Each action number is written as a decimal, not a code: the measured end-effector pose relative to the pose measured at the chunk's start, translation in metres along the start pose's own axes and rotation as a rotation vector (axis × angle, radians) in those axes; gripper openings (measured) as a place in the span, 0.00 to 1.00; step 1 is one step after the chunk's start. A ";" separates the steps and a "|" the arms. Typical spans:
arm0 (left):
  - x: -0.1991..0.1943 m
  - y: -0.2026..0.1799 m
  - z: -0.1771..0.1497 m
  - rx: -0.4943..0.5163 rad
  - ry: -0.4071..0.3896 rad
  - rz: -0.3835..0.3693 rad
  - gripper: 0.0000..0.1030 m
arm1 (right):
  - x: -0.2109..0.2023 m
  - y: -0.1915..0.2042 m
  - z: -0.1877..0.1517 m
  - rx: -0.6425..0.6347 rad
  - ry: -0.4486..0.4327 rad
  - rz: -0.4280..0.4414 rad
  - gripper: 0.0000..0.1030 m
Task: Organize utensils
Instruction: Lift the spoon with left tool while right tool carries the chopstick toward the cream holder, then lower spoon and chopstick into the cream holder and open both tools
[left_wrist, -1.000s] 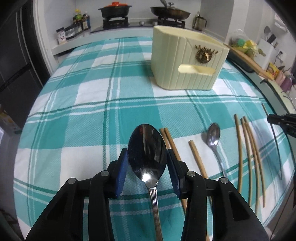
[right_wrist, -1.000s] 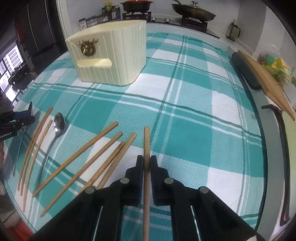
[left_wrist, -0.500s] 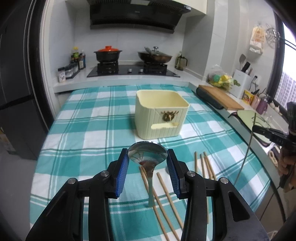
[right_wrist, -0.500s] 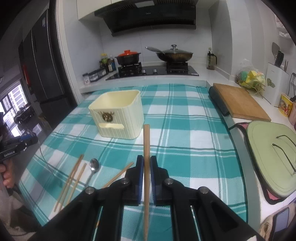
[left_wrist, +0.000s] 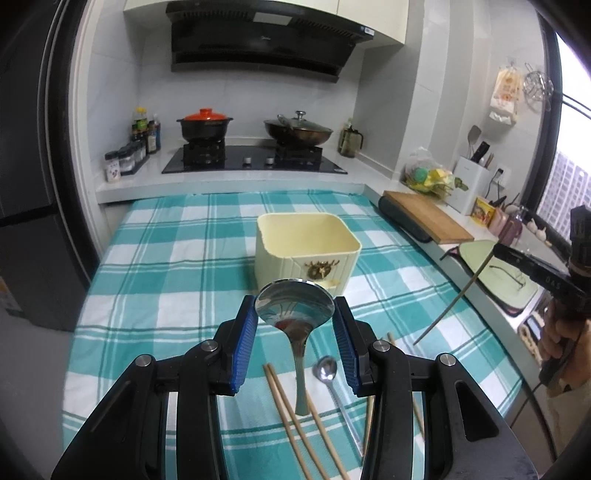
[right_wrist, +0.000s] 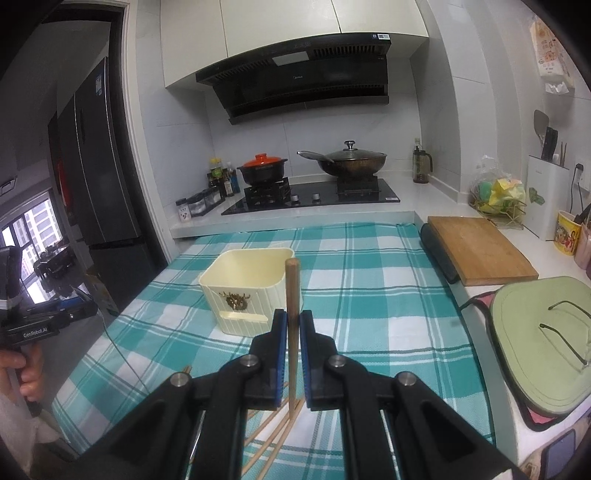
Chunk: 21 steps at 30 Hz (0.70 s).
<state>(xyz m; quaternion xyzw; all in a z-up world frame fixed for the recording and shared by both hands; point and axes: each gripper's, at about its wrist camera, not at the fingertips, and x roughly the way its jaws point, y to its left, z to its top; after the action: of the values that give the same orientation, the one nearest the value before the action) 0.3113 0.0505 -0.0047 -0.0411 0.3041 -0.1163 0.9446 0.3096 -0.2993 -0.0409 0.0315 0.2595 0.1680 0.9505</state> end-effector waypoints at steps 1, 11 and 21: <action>-0.001 0.000 0.008 0.002 -0.007 -0.004 0.40 | 0.001 0.001 0.006 -0.004 -0.003 0.004 0.07; 0.009 -0.002 0.118 0.024 -0.157 0.052 0.40 | 0.015 0.033 0.099 -0.079 -0.145 0.028 0.07; 0.119 0.000 0.146 0.007 -0.156 0.106 0.40 | 0.114 0.048 0.125 -0.037 -0.125 0.018 0.07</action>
<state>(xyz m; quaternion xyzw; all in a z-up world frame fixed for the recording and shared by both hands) 0.4906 0.0221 0.0468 -0.0306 0.2311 -0.0636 0.9704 0.4505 -0.2126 0.0189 0.0266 0.1961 0.1792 0.9637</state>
